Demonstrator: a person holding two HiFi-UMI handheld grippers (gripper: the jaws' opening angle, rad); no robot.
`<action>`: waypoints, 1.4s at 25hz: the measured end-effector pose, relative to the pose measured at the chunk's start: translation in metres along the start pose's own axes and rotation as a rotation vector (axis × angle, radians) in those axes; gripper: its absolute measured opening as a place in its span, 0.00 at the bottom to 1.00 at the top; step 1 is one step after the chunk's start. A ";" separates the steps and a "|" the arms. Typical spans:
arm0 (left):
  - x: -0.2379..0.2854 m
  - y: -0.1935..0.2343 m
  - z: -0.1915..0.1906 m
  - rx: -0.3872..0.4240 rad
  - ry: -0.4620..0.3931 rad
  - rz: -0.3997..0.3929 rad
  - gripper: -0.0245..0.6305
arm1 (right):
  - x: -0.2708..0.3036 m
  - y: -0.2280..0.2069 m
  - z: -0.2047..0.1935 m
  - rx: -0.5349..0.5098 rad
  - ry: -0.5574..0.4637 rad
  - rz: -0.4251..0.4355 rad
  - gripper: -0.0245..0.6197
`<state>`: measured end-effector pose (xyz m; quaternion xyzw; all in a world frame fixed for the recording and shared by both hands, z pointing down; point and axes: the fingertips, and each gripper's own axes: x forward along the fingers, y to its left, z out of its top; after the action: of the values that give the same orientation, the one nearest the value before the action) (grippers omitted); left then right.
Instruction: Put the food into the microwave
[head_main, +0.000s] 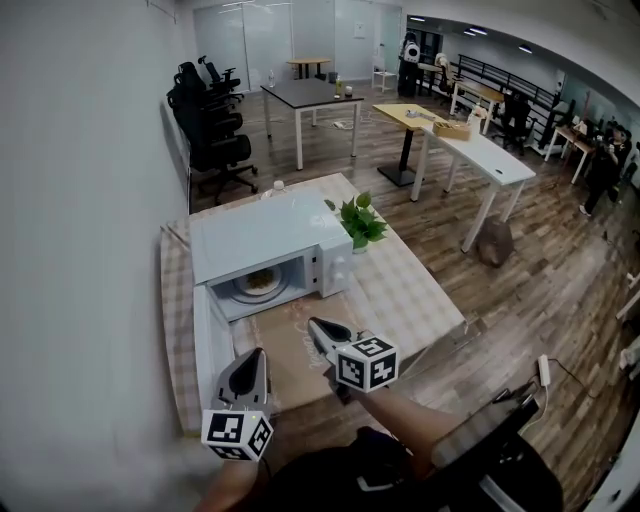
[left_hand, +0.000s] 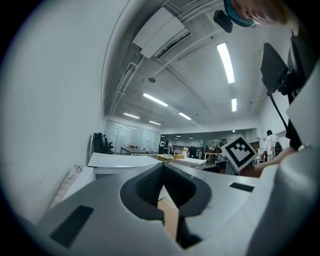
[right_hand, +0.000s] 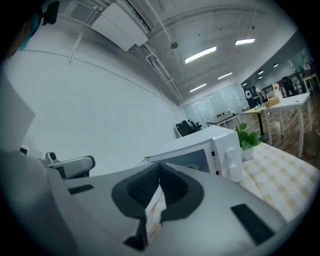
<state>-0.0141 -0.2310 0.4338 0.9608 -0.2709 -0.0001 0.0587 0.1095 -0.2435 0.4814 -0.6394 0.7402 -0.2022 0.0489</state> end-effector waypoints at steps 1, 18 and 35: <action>0.000 0.000 0.001 -0.006 -0.001 0.011 0.05 | -0.004 -0.001 0.002 -0.011 -0.001 0.010 0.05; 0.031 -0.043 0.002 0.016 0.027 0.116 0.05 | -0.051 -0.014 0.041 -0.157 -0.036 0.181 0.05; 0.050 -0.043 0.023 0.030 0.002 0.185 0.05 | -0.048 -0.031 0.056 -0.168 -0.019 0.220 0.05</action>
<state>0.0504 -0.2227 0.4081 0.9325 -0.3583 0.0102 0.0441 0.1651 -0.2140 0.4325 -0.5580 0.8198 -0.1268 0.0242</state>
